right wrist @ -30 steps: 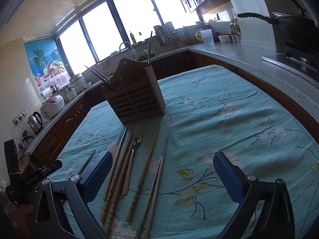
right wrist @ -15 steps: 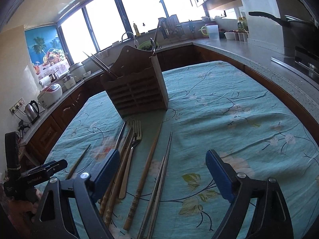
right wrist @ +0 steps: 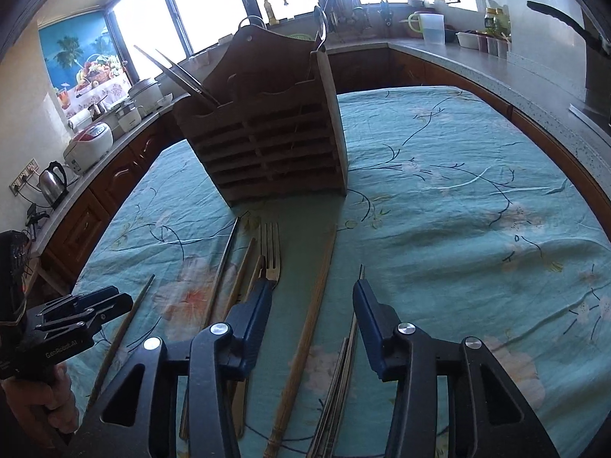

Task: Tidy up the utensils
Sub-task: 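Close the right gripper on a chopstick while the left gripper grasps a chopstick, then lift both held chopsticks and carry them over the wooden holder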

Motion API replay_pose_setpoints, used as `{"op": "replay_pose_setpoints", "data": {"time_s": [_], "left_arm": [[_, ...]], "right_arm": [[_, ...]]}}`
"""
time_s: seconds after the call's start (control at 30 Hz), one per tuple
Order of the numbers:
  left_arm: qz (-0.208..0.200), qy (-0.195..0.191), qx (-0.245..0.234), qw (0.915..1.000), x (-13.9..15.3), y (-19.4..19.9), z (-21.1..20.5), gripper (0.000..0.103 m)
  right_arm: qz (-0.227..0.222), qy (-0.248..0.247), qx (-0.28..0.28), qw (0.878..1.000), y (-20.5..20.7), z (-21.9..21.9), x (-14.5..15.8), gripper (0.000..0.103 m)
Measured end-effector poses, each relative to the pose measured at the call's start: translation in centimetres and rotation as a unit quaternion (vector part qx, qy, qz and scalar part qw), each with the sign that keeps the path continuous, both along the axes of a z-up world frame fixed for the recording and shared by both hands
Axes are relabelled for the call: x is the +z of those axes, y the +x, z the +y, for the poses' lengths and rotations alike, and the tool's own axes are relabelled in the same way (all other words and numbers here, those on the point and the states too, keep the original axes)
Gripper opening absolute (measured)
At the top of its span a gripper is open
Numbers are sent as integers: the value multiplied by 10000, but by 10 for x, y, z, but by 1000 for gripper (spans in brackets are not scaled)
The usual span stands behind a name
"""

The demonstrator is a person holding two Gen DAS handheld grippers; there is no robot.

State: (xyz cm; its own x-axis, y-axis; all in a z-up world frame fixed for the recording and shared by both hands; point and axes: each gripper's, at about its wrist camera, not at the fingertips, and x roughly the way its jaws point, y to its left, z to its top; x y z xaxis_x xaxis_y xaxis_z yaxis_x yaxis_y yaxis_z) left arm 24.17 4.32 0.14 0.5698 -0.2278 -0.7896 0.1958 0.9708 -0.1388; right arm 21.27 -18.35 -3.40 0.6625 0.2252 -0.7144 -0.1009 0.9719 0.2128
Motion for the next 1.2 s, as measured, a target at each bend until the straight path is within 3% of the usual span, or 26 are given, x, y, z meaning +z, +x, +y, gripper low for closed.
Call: {"op": "replay_pose_setpoints", "data": {"time_s": [0.27,0.43,0.47,0.6,0.7,0.93,1.2], "left_arm": [[328,280,-165,9989,-19,23,-10,25],[173,738,-298,9967,-21,24,-26,23],[151,751,-331,9965,-21,24,-28,18],[109,715,-418,9965,-22,25,-32,5],[88,732,-438,9963,-22,24,-32,4],[-55,284,-376,9989,0,8,-14,3],[-555,-438,-237,9972,54,-25,19,3]], "right_arm": [[365,-251,-41,9990,44,6,-19,32],[478,-647,26,9968,61,17,-24,30],[480,-787,47,9957,62,21,-24,28],[461,-1058,73,9933,64,27,-24,9],[461,-910,51,9948,64,23,-24,7],[298,-100,74,9995,41,5,-5,5],[-227,250,178,9993,3,1,41,5]]}}
